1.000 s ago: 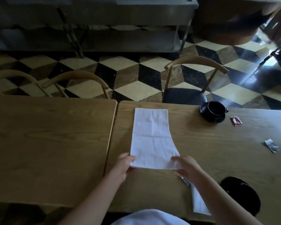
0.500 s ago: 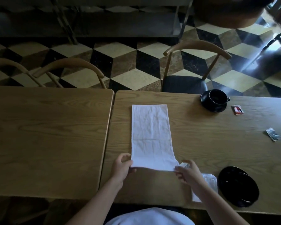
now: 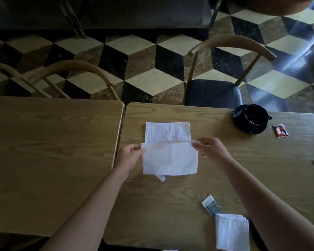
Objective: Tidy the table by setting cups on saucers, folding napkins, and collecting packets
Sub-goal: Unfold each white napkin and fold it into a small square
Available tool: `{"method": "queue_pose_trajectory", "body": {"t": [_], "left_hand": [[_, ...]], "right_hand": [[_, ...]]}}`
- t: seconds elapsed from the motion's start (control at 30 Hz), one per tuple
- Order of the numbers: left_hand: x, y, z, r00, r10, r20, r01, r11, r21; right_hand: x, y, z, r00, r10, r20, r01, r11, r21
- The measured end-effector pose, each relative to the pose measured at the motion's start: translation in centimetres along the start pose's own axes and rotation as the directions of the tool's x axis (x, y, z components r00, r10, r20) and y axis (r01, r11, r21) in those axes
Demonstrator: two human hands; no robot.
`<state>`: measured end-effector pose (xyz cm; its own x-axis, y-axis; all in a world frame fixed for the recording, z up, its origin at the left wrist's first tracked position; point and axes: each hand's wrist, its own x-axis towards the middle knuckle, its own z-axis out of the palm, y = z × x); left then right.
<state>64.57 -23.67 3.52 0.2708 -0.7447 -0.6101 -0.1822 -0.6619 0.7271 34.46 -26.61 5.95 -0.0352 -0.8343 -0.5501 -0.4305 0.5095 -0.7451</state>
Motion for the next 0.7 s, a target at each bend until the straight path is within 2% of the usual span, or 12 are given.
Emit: {"method": "queue_pose_trajectory", "body": {"t": [0.1,0.17,0.33,0.47,0.7], "left_hand": [[3.7,1.5,0.8,0.999,0.037,-0.022,-0.037,0.999,0.027],[5.8,2.3,1.4,0.998,0.054,-0.043,-0.051,0.997,0.057],[12.1,2.5,2.3,0.999,0.011,-0.039,-0.002,0.974,0.226],[15.2,2.2,3.7,0.998,-0.050,-0.025,0.055,0.966,0.252],[16.7,2.1,5.0,0.996,-0.022,-0.081,0.040,0.973,0.227]], "right_hand": [[4.5,-0.5,0.2,0.997,-0.037,-0.061,0.024,0.978,-0.207],[7.3,-0.6,0.4,0.998,-0.026,-0.059,0.009,0.960,-0.279],[14.2,-0.6,1.4,1.000,-0.007,0.007,0.009,0.928,-0.372],[17.7,-0.1,2.0,0.999,0.031,0.021,-0.019,0.895,-0.447],[19.3,1.6,2.5,0.999,0.005,-0.032,-0.020,0.881,-0.474]]}}
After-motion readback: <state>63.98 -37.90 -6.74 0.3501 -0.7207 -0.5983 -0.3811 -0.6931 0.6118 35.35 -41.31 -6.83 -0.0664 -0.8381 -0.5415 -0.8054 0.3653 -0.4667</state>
